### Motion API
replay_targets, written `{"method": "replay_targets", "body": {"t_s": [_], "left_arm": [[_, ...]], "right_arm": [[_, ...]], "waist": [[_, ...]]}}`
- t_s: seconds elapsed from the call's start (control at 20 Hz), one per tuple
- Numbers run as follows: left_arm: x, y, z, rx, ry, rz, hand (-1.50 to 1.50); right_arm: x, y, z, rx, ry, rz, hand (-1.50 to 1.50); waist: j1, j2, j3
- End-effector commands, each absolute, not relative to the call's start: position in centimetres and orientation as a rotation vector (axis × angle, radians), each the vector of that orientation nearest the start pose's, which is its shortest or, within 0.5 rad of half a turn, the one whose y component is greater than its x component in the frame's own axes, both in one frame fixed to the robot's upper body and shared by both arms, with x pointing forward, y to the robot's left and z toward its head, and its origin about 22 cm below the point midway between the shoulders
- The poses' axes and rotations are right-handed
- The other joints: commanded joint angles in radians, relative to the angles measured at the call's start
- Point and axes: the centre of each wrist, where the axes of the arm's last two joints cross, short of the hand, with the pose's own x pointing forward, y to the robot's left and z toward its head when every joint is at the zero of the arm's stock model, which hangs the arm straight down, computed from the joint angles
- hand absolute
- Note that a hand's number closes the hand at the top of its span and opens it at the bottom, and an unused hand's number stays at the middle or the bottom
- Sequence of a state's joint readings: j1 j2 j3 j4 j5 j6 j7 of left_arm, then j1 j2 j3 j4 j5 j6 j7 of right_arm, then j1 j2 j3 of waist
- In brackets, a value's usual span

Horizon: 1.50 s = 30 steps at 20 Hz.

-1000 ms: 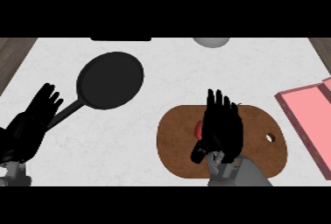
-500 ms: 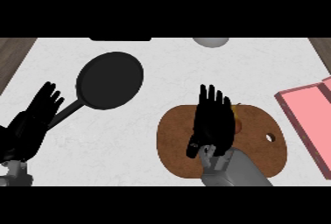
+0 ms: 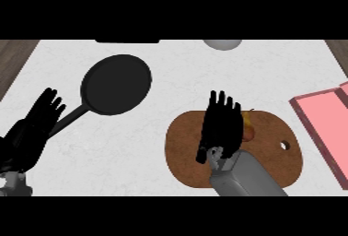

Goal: Pick the bell pepper from the cutting board and place it in the cardboard box

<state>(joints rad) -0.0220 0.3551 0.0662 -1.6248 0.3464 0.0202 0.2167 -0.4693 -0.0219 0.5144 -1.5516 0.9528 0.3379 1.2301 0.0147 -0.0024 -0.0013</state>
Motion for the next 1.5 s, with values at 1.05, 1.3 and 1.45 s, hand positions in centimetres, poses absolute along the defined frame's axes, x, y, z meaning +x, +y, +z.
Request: {"method": "replay_targets", "body": {"t_s": [1.05, 1.3, 1.45], "left_arm": [[25.3, 31.3, 4.3, 0.058, -1.449, 0.059, 0.00], [25.3, 30.8, 5.5, 0.063, -1.452, 0.039, 0.00], [24.6, 30.7, 6.2, 0.045, -1.443, 0.035, 0.00]], "right_arm": [[29.6, -6.2, 5.6, -1.100, -0.452, 0.879, -1.50], [29.1, -6.9, 5.3, -1.099, -0.448, 0.885, -1.50], [30.8, -7.0, 7.8, -1.109, -0.465, 0.865, -1.50]], "waist": [[-0.001, 0.005, 0.001], [-0.012, 0.001, 0.001], [-0.005, 0.000, 0.001]]}}
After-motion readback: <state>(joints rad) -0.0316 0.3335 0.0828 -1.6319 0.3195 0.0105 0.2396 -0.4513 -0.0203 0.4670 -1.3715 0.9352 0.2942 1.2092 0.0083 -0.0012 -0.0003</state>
